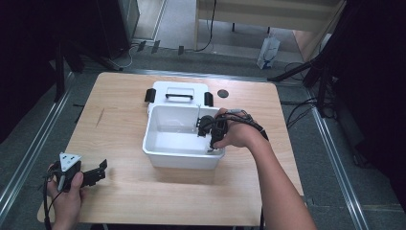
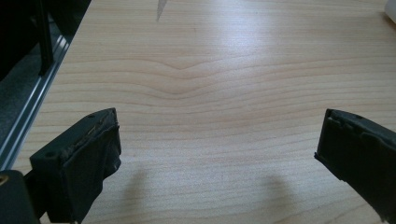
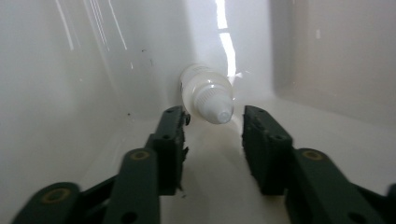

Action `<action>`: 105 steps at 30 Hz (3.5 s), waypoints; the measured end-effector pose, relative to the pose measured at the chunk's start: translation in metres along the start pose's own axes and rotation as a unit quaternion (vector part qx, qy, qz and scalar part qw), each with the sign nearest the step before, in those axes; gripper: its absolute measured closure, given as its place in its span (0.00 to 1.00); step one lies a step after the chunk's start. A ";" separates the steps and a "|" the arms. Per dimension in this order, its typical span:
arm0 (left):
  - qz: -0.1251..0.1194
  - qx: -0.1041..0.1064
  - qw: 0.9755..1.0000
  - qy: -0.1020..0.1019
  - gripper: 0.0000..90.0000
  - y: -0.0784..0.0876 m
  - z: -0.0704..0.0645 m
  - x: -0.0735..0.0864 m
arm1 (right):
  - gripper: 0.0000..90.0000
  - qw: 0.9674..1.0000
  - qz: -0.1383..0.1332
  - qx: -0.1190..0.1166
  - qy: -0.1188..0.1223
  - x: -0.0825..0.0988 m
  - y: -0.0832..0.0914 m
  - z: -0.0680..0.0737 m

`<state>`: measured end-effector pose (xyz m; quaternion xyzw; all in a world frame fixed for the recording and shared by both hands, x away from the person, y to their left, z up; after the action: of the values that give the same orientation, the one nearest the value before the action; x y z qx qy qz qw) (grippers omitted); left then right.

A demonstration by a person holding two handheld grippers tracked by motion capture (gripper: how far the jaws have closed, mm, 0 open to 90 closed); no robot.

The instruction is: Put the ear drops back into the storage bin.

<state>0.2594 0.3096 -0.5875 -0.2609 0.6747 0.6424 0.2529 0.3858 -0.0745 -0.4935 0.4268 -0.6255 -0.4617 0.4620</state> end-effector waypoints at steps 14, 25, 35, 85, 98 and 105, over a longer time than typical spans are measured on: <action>0.000 -0.001 1.000 0.000 0.01 0.000 0.000 0.000 | 0.15 0.996 -0.045 0.040 -0.071 0.009 0.046 -0.004; 0.000 0.000 1.000 0.000 0.01 0.000 0.000 0.000 | 0.07 0.992 -0.066 0.047 -0.099 0.025 0.061 -0.002; 0.000 -0.002 1.000 -0.001 0.01 0.000 0.000 0.000 | 0.06 0.991 -0.065 0.030 -0.109 0.046 0.051 0.002; 0.000 -0.005 1.000 -0.004 0.01 0.000 -0.001 0.000 | 0.07 0.977 -0.083 -0.004 -0.195 0.123 -0.035 0.030; 0.000 -0.006 1.000 -0.004 0.01 0.000 -0.001 0.000 | 0.06 0.938 -0.166 0.008 -0.305 0.156 -0.066 0.039; 0.001 -0.009 1.000 -0.004 0.01 0.000 -0.001 0.000 | 0.00 0.910 -0.217 0.023 -0.352 0.172 -0.085 0.046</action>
<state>0.2593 0.3087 -0.5876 -0.2594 0.6684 0.6498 0.2525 0.3143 -0.2487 -0.5512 0.3722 -0.6500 -0.6563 0.0906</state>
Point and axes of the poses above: each handheld gripper's, and its own axes: y roughly backward along the jaws, x roughly out of its underside, z roughly to its left, the point moved 6 cm from there along -y, roughly forward along the jaws, and after that the axes turned 12 degrees about z, right-handed, at the moved point
